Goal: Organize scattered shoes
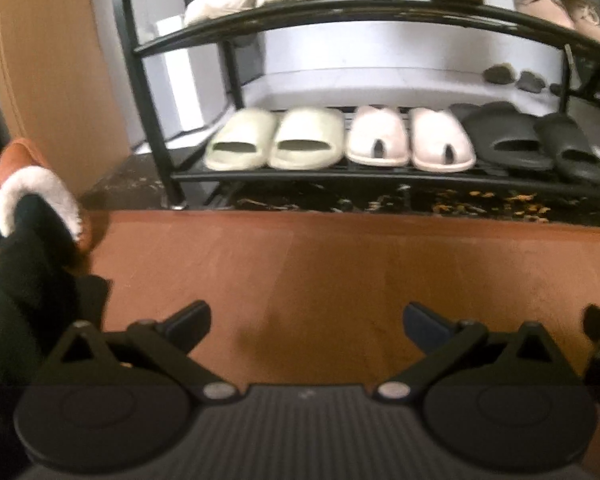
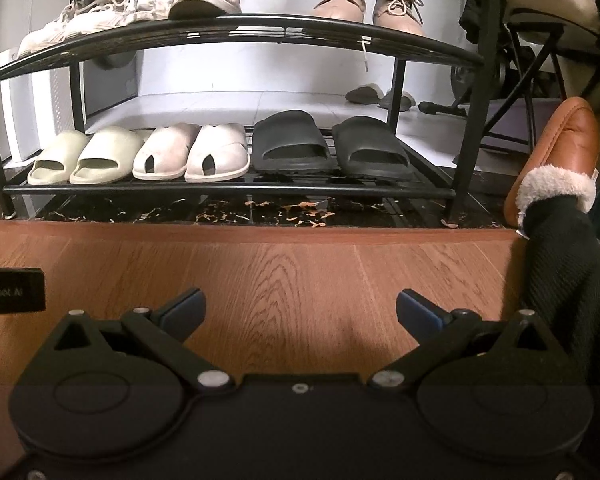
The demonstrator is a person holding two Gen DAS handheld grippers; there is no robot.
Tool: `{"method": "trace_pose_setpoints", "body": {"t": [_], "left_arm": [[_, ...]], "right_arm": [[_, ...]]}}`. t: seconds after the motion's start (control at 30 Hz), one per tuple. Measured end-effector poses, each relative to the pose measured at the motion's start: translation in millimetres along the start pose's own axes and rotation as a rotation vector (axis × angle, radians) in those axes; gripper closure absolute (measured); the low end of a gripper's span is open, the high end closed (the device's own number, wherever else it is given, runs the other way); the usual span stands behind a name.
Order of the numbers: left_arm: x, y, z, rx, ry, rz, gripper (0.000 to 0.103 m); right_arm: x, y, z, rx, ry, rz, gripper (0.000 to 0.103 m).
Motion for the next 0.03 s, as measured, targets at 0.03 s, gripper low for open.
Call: {"method": "trace_pose_setpoints", "body": {"t": [0.03], "left_arm": [[-1.3,0.5,1.0,-0.013,-0.026,0.005,0.001]], "right_arm": [[-0.1,0.2,0.1,0.000,-0.001,0.000,0.000]]}}
Point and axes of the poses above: each gripper's, at about its wrist camera, not at the fingertips, and x roughly the way its jaws point, z to its right, y to its top, the point moved 8 cm from there along x, roughly the way its jaws point, and after that the axes turned 5 degrees about -y, right-handed, at the moved point
